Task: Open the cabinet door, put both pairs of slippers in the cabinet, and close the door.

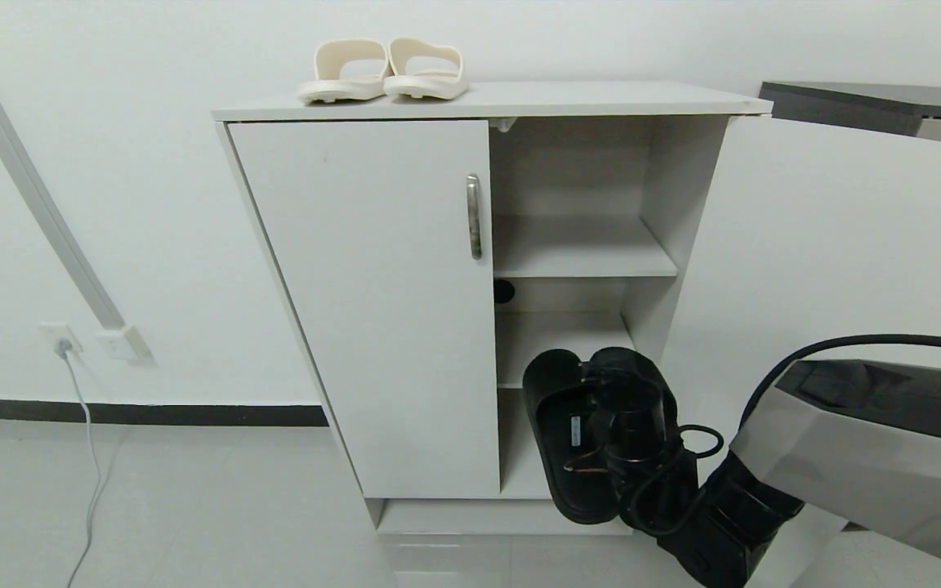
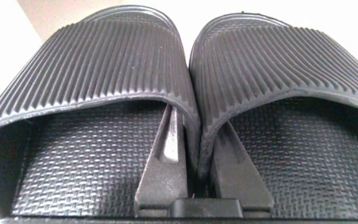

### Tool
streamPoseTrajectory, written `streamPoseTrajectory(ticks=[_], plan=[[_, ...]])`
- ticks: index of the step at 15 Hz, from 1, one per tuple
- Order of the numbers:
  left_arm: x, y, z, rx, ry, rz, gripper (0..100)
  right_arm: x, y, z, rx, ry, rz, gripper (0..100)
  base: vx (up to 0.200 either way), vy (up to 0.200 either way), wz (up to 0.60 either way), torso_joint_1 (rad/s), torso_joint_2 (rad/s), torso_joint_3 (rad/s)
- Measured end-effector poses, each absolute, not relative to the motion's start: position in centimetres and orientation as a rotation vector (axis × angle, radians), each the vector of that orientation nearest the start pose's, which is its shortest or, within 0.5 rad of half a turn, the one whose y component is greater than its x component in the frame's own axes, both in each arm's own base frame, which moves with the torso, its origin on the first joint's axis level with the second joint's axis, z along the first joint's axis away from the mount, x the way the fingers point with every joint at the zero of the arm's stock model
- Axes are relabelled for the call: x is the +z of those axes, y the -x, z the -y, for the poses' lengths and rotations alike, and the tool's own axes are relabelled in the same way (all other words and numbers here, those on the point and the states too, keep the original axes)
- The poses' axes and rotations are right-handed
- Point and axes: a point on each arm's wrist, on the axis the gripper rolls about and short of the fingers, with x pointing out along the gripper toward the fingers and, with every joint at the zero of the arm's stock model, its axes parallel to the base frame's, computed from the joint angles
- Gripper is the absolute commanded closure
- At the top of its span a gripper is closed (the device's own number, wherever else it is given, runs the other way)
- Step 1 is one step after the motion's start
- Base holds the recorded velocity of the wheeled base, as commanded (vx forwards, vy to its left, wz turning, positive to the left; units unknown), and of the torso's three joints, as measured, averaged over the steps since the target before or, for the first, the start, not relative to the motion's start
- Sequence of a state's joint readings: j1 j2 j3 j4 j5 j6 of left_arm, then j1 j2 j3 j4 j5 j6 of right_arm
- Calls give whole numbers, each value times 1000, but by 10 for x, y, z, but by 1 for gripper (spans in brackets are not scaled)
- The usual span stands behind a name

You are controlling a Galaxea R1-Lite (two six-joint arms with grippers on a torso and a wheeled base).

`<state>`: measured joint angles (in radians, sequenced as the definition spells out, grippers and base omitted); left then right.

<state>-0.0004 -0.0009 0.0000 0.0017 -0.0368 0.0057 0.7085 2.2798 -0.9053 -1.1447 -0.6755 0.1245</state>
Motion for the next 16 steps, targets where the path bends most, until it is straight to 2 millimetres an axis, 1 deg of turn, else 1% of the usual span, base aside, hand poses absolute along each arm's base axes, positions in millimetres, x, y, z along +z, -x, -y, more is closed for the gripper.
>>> streamPoseTrajectory(ticks=[8,14,16], plan=[[75,23,1,-37,-6,-1,100,49,-318,-253,19,12,-164,100,0,0,0,0,0,-10],[75,23,1,-37,-5,-2,100,55,-334,-263,23,-8,-122,100,0,0,0,4,3,-181],[75,23,1,-37,-5,-2,100,57,-340,-262,15,-13,-115,100,0,0,0,5,2,-202]])
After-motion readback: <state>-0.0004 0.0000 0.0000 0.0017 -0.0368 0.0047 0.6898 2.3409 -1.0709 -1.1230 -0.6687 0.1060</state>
